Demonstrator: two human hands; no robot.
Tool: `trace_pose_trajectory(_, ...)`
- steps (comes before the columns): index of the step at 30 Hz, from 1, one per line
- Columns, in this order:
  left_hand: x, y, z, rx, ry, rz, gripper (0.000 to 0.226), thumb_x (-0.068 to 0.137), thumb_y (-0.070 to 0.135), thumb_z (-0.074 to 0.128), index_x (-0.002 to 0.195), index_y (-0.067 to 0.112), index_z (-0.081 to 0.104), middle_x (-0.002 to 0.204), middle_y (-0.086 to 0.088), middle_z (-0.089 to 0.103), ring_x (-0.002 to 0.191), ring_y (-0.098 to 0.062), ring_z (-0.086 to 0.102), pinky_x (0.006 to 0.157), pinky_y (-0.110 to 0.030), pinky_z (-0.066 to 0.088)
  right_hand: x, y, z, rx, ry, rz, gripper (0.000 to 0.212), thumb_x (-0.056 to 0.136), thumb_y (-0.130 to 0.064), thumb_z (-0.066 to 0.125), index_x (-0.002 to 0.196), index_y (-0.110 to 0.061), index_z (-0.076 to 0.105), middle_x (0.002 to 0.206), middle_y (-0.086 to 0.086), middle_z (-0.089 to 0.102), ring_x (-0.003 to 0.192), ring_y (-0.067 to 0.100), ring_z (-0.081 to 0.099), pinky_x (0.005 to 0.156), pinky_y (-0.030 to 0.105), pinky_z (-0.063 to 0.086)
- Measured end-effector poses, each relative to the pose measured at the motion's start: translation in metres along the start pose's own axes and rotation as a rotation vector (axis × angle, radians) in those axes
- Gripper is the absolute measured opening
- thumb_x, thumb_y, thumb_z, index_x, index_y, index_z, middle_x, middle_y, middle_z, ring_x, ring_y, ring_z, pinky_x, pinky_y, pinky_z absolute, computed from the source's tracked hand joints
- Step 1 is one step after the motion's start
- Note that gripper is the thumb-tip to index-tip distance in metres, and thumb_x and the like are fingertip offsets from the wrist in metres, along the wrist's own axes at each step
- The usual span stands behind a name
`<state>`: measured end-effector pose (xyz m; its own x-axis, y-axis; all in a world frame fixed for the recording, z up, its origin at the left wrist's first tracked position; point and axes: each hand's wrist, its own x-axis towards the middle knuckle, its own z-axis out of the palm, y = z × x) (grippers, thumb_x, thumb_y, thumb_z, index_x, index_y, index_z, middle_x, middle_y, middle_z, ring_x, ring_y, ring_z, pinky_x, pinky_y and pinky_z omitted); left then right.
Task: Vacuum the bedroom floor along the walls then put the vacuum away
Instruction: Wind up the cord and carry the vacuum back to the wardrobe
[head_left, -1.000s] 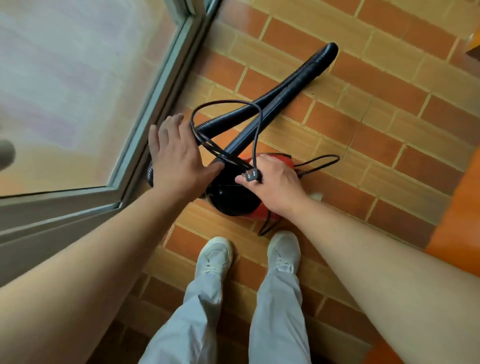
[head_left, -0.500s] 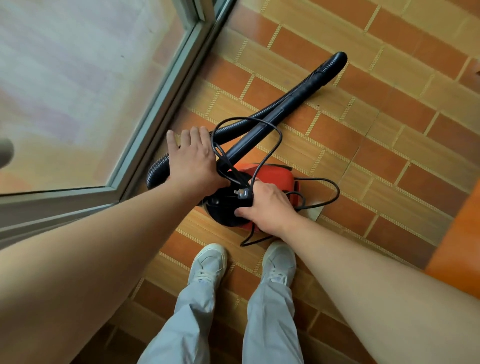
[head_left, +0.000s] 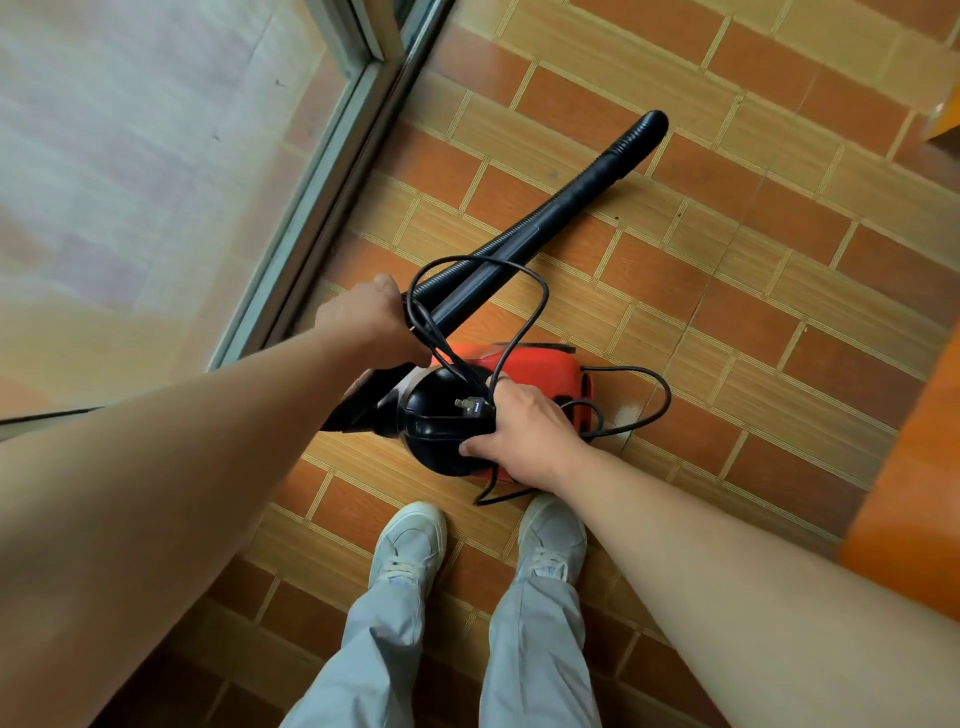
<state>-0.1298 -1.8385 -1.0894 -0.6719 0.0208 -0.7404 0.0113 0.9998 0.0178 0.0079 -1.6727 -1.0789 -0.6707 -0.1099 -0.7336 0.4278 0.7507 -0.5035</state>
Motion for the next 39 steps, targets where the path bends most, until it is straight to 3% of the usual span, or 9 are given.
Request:
trace_pose_trajectory(5, 0.005, -0.002, -0.004, -0.205, -0.155, -0.050, 0.074, 0.052, 0.038, 0.099, 0.107, 0.015, 0.055, 0.095, -0.008, 0.067, 0.085, -0.027, 0.069, 0.077, -0.044, 0.063, -0.007, 0.003, -0.001, 0.016, -0.006, 0.002, 0.053, 0.079, -0.040, 0.086, 0.115, -0.018, 0.054, 0.108, 0.001, 0.066, 0.101, 0.027, 0.064, 0.086, 0.041, 0.055)
trace_pose_trajectory(12, -0.003, -0.011, -0.009, -0.340, -0.059, -0.061, 0.077, 0.057, 0.043, 0.095, 0.113, 0.016, 0.050, 0.100, -0.007, 0.062, 0.090, -0.025, 0.064, 0.082, -0.046, 0.059, -0.014, 0.007, -0.003, 0.017, 0.013, 0.024, 0.047, 0.082, -0.039, 0.084, 0.107, -0.022, 0.047, 0.099, -0.005, 0.056, 0.094, 0.023, 0.060, 0.078, 0.034, 0.048)
trace_pose_trajectory(17, -0.011, -0.021, -0.015, -0.483, 0.026, -0.063, 0.071, 0.061, 0.036, 0.095, 0.113, 0.016, 0.051, 0.100, -0.008, 0.063, 0.088, -0.026, 0.066, 0.083, -0.045, 0.060, -0.014, 0.016, 0.000, 0.065, 0.051, 0.037, 0.053, 0.075, -0.039, 0.088, 0.114, -0.019, 0.057, 0.104, -0.004, 0.064, 0.097, 0.023, 0.064, 0.083, 0.035, 0.053)
trace_pose_trajectory(22, -0.028, -0.034, -0.022, -0.580, -0.009, -0.011, 0.069, 0.066, 0.024, 0.095, 0.116, 0.012, 0.050, 0.099, -0.010, 0.062, 0.084, -0.028, 0.070, 0.075, -0.046, 0.063, -0.003, 0.027, -0.011, 0.506, 0.128, 0.115, 0.023, 0.086, -0.033, 0.079, 0.076, -0.021, 0.062, 0.075, -0.010, 0.068, 0.074, 0.011, 0.064, 0.078, 0.032, 0.051)
trace_pose_trajectory(25, -0.040, -0.044, -0.021, -0.534, -0.023, 0.047, 0.069, 0.066, 0.023, 0.096, 0.117, 0.013, 0.051, 0.098, -0.010, 0.065, 0.079, -0.025, 0.071, 0.068, -0.040, 0.062, 0.005, 0.025, -0.028, 0.866, 0.206, 0.233, 0.014, 0.096, -0.027, 0.069, 0.086, -0.018, 0.067, 0.093, 0.001, 0.079, 0.090, 0.015, 0.075, 0.091, 0.046, 0.058)
trace_pose_trajectory(28, -0.050, -0.051, -0.017, -0.518, -0.055, 0.135, 0.070, 0.067, 0.019, 0.095, 0.119, 0.014, 0.049, 0.094, -0.008, 0.069, 0.070, -0.017, 0.073, 0.060, -0.029, 0.060, 0.009, 0.021, -0.042, 1.046, 0.222, 0.256, 0.020, 0.102, -0.025, 0.063, 0.113, -0.008, 0.065, 0.110, 0.005, 0.074, 0.095, 0.015, 0.075, 0.078, 0.042, 0.062)
trace_pose_trajectory(32, -0.055, -0.055, -0.012, -0.424, -0.100, 0.261, 0.073, 0.068, 0.023, 0.095, 0.123, 0.022, 0.047, 0.097, 0.000, 0.069, 0.079, -0.007, 0.070, 0.067, -0.018, 0.052, 0.013, 0.013, -0.052, 1.199, 0.277, 0.243, 0.020, 0.096, -0.026, 0.072, 0.103, -0.010, 0.062, 0.092, 0.002, 0.067, 0.082, 0.014, 0.073, 0.069, 0.038, 0.061)
trace_pose_trajectory(36, -0.054, -0.053, -0.007, -0.345, -0.137, 0.360, 0.077, 0.065, 0.027, 0.096, 0.122, 0.028, 0.044, 0.100, 0.007, 0.068, 0.089, -0.006, 0.068, 0.083, -0.028, 0.055, 0.016, 0.005, -0.065, 1.410, 0.408, 0.338, 0.046, 0.087, -0.030, 0.083, 0.121, -0.004, 0.066, 0.110, 0.009, 0.075, 0.095, 0.024, 0.077, 0.076, 0.045, 0.065)
trace_pose_trajectory(39, -0.056, -0.047, -0.003, -0.286, -0.158, 0.426, 0.077, 0.065, 0.031, 0.095, 0.121, 0.030, 0.042, 0.101, 0.008, 0.070, 0.092, -0.009, 0.069, 0.085, -0.034, 0.058, 0.016, 0.004, -0.073, 1.557, 0.455, 0.420, 0.041, 0.085, -0.030, 0.084, 0.116, -0.006, 0.069, 0.107, 0.012, 0.076, 0.093, 0.027, 0.077, 0.073, 0.044, 0.065)
